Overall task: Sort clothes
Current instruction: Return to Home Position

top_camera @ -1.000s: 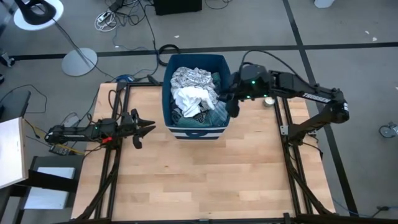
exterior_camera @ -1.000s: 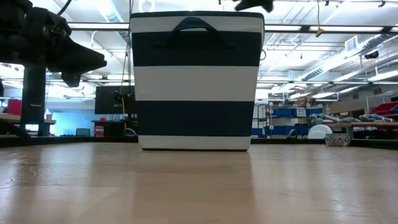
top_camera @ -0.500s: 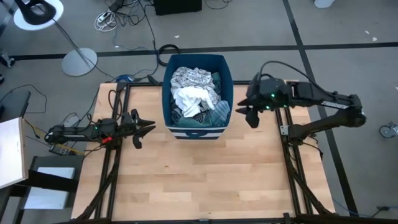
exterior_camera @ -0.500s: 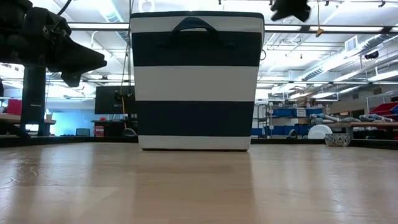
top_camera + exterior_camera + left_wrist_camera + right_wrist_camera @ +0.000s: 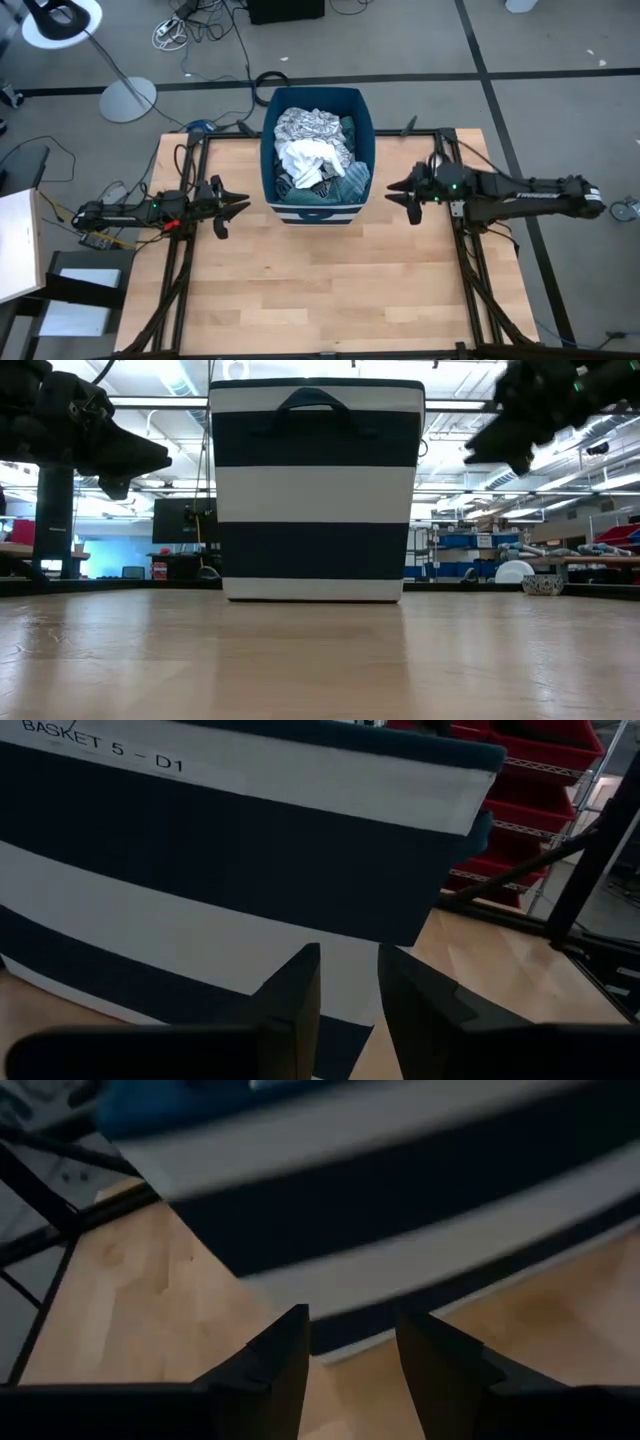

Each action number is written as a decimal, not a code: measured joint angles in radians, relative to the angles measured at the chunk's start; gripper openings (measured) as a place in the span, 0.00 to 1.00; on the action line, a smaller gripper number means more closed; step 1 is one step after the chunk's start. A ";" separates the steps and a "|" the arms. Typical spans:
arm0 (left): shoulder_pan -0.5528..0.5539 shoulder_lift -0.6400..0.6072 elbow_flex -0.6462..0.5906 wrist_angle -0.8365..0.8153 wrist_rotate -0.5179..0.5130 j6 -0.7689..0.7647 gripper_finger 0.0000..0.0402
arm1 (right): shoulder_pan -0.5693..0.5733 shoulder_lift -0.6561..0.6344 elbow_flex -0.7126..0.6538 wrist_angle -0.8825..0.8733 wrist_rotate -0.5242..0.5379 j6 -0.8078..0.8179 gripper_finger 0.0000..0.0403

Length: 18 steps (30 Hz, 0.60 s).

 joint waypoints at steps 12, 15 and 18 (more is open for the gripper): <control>0.000 0.000 0.000 0.000 0.000 0.000 0.27 | 0.055 -0.283 -0.330 0.254 -0.024 0.053 0.38; 0.000 0.000 0.000 0.000 0.000 0.000 0.27 | 0.067 -0.342 -0.364 0.255 -0.014 0.029 0.38; 0.000 0.000 0.000 0.000 0.000 0.000 0.27 | 0.072 -0.398 -0.394 0.254 -0.009 0.004 0.38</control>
